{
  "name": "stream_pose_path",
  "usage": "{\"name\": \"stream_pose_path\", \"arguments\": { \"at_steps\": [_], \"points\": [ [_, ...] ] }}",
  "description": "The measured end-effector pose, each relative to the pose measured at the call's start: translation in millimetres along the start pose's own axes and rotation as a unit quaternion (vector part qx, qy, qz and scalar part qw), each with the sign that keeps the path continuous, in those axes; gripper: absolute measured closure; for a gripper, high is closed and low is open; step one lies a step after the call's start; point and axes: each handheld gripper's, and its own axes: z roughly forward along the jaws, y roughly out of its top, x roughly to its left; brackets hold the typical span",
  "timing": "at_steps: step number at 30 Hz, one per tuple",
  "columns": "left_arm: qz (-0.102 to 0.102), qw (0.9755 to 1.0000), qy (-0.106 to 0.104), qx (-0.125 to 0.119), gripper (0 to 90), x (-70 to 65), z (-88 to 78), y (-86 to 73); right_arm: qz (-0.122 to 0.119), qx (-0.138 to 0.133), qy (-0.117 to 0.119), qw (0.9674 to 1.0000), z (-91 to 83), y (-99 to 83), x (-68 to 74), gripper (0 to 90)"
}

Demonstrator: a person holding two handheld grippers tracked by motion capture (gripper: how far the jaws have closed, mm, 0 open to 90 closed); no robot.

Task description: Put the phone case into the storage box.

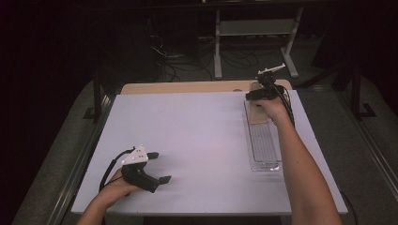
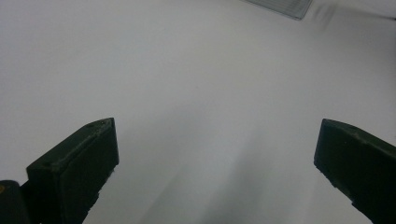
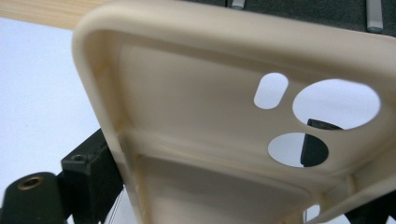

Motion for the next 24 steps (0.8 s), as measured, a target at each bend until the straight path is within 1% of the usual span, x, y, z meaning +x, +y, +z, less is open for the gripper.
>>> {"name": "stream_pose_path", "arguments": {
  "at_steps": [1, 2, 5, 9, 11, 15, 17, 18, 21, 24],
  "points": [
    [0.002, 1.0, -0.001, -0.001, 0.0, 0.2, 0.1, 0.2, 0.0, 0.0, 0.0, 1.0, 1.3, 0.8, -0.2, 9.2],
    [-0.003, 1.0, -0.001, -0.001, 0.0, -0.6, 0.2, 0.0, 0.0, -0.001, -0.001, 1.0, 2.2, 1.6, -0.5, 9.2],
    [-0.002, 1.0, -0.003, -0.002, 0.0, -0.7, 0.1, 0.2, 0.0, -0.001, -0.006, 1.0, 5.5, 3.1, -2.2, 9.1],
    [-0.002, 1.0, -0.004, -0.003, 0.0, -0.7, 0.1, 0.4, 0.003, -0.005, -0.006, 1.0, 9.5, 4.5, -5.5, 8.8],
    [-0.002, 1.0, -0.005, -0.002, 0.0, -0.7, 0.2, 0.4, 0.005, -0.007, -0.003, 1.0, 11.0, 4.9, -6.0, 8.7],
    [0.002, 1.0, -0.005, -0.001, 0.0, -1.2, 0.2, 0.9, 0.002, -0.013, -0.006, 0.9999, 14.6, 5.3, -6.2, 8.6],
    [0.003, 1.0, -0.007, 0.0, 0.0, -1.3, 0.5, 1.0, 0.005, -0.013, -0.007, 0.9999, 16.3, 5.9, -6.0, 8.6],
    [0.004, 1.0, -0.007, 0.005, 0.0, -1.2, -0.1, 1.2, 0.0, -0.016, -0.009, 0.9998, 17.4, 6.2, -6.4, 8.6],
    [0.002, 1.0, -0.008, 0.001, 0.0, -1.6, 1.0, 0.8, -0.002, -0.012, -0.01, 0.9999, 19.5, 6.5, -4.7, 8.4],
    [0.002, 1.0, -0.008, 0.0, 0.0, -1.8, 1.0, 0.9, -0.006, -0.016, -0.012, 0.9998, 21.4, 6.8, -5.2, 8.4]
  ]
}}
